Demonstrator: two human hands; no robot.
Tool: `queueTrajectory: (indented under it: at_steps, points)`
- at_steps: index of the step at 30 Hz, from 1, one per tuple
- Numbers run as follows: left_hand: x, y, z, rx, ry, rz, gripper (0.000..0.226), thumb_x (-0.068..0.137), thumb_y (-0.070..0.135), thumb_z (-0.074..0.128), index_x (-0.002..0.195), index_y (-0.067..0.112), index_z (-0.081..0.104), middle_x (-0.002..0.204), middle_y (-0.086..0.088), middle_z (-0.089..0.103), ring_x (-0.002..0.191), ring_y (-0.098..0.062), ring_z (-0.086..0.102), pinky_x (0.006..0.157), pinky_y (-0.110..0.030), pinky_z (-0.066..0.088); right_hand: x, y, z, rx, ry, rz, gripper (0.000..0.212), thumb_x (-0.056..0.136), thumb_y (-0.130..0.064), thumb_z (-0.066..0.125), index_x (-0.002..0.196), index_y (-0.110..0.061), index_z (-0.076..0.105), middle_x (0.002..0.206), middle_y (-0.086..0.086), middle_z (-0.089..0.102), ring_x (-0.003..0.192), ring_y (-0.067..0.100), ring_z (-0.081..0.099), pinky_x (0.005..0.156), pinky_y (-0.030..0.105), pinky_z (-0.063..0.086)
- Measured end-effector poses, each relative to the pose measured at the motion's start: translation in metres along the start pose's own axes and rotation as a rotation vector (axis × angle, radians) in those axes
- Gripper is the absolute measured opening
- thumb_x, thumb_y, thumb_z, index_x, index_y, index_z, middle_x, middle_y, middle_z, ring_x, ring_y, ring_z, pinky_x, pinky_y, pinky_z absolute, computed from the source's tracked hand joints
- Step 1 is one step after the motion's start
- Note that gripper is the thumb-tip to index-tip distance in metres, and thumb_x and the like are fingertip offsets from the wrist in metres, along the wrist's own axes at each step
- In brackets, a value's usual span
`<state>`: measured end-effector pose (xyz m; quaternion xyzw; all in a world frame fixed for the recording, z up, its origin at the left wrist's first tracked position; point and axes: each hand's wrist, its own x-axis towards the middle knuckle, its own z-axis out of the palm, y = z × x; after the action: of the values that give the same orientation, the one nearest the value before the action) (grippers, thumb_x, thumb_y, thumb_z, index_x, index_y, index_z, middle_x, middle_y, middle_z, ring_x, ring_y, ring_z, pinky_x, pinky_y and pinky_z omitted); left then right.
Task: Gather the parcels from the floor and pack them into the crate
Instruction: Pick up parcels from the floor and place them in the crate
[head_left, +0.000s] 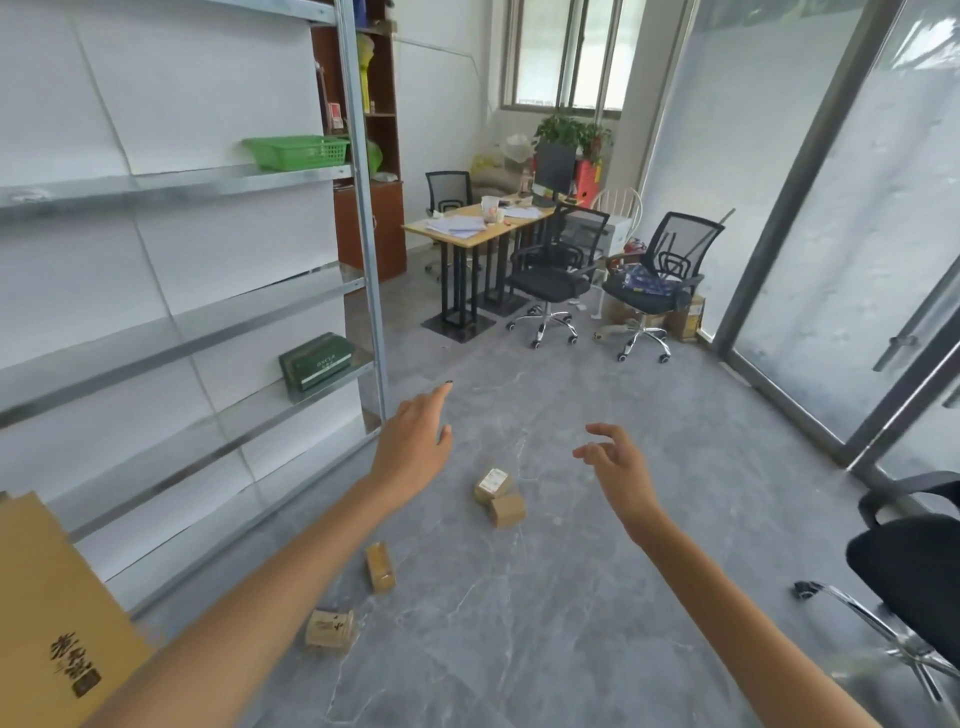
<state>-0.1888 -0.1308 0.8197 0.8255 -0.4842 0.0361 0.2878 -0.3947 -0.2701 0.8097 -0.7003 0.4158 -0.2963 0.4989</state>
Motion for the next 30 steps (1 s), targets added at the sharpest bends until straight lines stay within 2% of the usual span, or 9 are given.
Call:
queueTrajectory:
  at_steps: [6,12,16,23,26,30]
  points:
    - [0.086,-0.014,0.047,-0.018,-0.066,0.024,0.055,0.096,0.021,0.049,0.147,0.015,0.028,0.133,-0.006,0.051,0.124,-0.023,0.045,0.096,-0.035,0.043,0.084,0.012,0.003,0.028,-0.004,0.06,0.024,0.094,-0.007,0.046,0.115,-0.014,0.055,0.098,0.01,0.069,0.102,0.024,0.06,0.09,0.036,0.043]
    - [0.193,-0.029,0.093,0.002,-0.093,0.011,0.054,0.096,0.022,0.047,0.147,0.016,0.028,0.133,-0.003,0.051,0.122,-0.022,0.045,0.097,-0.033,0.041,0.208,0.018,0.012,0.016,-0.03,0.074,0.025,0.094,-0.006,0.045,0.116,-0.012,0.055,0.097,0.011,0.07,0.1,0.024,0.061,0.091,0.039,0.044]
    - [0.259,-0.04,0.114,0.031,-0.137,-0.021,0.053,0.097,0.022,0.046,0.146,0.018,0.028,0.134,-0.003,0.051,0.122,-0.022,0.046,0.098,-0.034,0.041,0.285,0.018,0.021,-0.01,-0.09,0.075,0.025,0.092,-0.001,0.046,0.114,-0.005,0.057,0.092,0.012,0.068,0.087,0.02,0.06,0.078,0.029,0.043]
    - [0.356,-0.072,0.153,-0.008,-0.163,-0.077,0.051,0.098,0.023,0.045,0.146,0.019,0.029,0.134,-0.004,0.05,0.122,-0.022,0.047,0.098,-0.035,0.043,0.399,0.026,0.045,-0.042,-0.174,0.101,0.023,0.092,0.001,0.044,0.108,-0.005,0.06,0.091,0.014,0.069,0.083,0.02,0.059,0.067,0.018,0.042]
    - [0.399,-0.095,0.171,-0.017,-0.185,-0.099,0.051,0.098,0.023,0.045,0.146,0.019,0.029,0.134,-0.004,0.05,0.121,-0.022,0.048,0.098,-0.035,0.044,0.446,0.031,0.06,-0.077,-0.22,0.13,0.024,0.092,0.0,0.043,0.105,-0.008,0.062,0.094,0.012,0.07,0.082,0.015,0.061,0.062,0.01,0.044]
    - [0.466,-0.134,0.2,-0.013,-0.212,-0.1,0.05,0.098,0.024,0.046,0.145,0.02,0.03,0.133,-0.002,0.051,0.12,-0.021,0.049,0.096,-0.033,0.045,0.516,0.04,0.085,-0.092,-0.206,0.162,0.024,0.093,0.001,0.041,0.102,-0.007,0.063,0.088,0.01,0.068,0.074,0.008,0.06,0.056,0.002,0.042]
